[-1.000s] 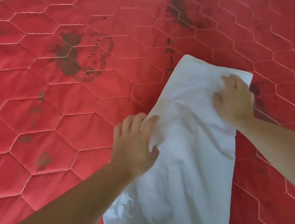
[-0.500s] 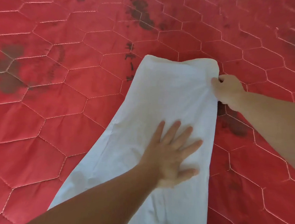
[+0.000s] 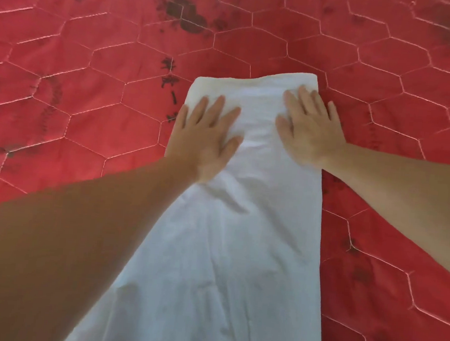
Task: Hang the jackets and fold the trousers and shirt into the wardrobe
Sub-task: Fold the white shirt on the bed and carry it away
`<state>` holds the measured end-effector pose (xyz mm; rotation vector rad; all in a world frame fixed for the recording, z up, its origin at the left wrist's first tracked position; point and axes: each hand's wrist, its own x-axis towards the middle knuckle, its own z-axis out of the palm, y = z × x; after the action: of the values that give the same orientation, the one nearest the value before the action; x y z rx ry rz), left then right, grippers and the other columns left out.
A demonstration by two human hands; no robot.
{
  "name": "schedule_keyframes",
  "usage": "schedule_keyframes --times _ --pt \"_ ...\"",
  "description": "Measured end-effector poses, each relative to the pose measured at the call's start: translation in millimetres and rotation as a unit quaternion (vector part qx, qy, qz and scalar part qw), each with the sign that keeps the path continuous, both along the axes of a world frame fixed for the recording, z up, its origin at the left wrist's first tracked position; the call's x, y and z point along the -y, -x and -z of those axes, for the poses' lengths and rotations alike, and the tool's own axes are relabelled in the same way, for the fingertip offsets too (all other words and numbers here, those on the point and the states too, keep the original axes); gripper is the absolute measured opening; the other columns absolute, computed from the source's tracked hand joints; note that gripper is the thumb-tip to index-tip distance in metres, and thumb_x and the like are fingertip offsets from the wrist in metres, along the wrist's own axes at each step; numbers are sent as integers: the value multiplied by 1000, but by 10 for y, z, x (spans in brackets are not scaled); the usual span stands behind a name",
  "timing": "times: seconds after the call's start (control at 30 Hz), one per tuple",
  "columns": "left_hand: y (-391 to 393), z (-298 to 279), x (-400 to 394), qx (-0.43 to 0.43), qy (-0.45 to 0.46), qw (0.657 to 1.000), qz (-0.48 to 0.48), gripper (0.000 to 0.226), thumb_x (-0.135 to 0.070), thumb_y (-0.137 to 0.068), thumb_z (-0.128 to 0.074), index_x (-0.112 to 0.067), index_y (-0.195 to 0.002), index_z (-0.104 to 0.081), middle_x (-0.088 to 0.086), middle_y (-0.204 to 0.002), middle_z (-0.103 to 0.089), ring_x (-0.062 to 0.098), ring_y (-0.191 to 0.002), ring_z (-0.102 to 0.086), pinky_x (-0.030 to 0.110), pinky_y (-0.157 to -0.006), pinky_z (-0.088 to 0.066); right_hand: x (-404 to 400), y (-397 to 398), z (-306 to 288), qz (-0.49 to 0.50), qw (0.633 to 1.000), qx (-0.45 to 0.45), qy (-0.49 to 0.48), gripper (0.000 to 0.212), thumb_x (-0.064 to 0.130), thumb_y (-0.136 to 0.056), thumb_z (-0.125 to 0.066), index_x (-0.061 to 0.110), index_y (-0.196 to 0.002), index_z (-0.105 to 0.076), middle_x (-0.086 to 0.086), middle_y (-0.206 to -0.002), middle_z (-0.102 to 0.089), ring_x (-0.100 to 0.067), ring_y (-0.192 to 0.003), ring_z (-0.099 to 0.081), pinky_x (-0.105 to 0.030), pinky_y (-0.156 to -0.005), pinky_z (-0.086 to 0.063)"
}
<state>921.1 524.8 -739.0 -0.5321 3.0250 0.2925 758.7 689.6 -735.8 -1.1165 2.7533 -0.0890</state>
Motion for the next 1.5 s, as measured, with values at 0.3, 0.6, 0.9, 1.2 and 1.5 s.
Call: schedule_keyframes --times 0.3,0.6,0.9,1.2,1.5 --pt "-1052 -117 -794 -10 -37 996 81 63 -51 -93 -24 -28 -152 -32 3 -162 -19 29 -150 -11 52 -120 -6 -617 -1347 -38 -51 997 17 58 62 50 -99 -28 18 -152 -28 -7 -160 -21 -27 -149 -16 -47 -120 -9" --pt "-2029 -144 -1005 49 -22 990 132 61 -56 -97 -26 -38 -155 -13 -4 -164 1 23 -151 8 47 -120 7 -1261 -2613 -164 -168 985 12 33 65 54 -96 -34 17 -148 -39 -11 -156 -31 -31 -146 -23 -52 -118 -18" --pt "-3032 -197 -1451 4 -18 975 223 62 -56 -94 -32 -30 -150 -36 1 -160 -26 28 -149 -18 56 -118 -13 -1969 -3907 -16 -209 975 18 73 71 62 -93 -41 19 -150 -34 -9 -161 -19 -28 -150 -12 -54 -118 -17" --pt "-4068 -264 -1796 35 34 940 339 69 -61 -90 -45 -30 -150 -34 3 -161 -21 32 -149 -12 61 -115 -17 -2814 -4547 -145 -318 948 29 1 76 70 -89 -40 24 -149 -36 -8 -159 -25 -28 -149 -14 -55 -117 -19" --pt "-4642 -303 -2131 111 31 928 354 98 -84 -77 -34 -35 -156 -2 2 -164 4 26 -150 11 53 -120 3 -3505 -4634 -356 -336 938 80 12 72 48 -87 -52 18 -150 -35 -7 -160 -22 -25 -148 -19 -47 -117 -19"
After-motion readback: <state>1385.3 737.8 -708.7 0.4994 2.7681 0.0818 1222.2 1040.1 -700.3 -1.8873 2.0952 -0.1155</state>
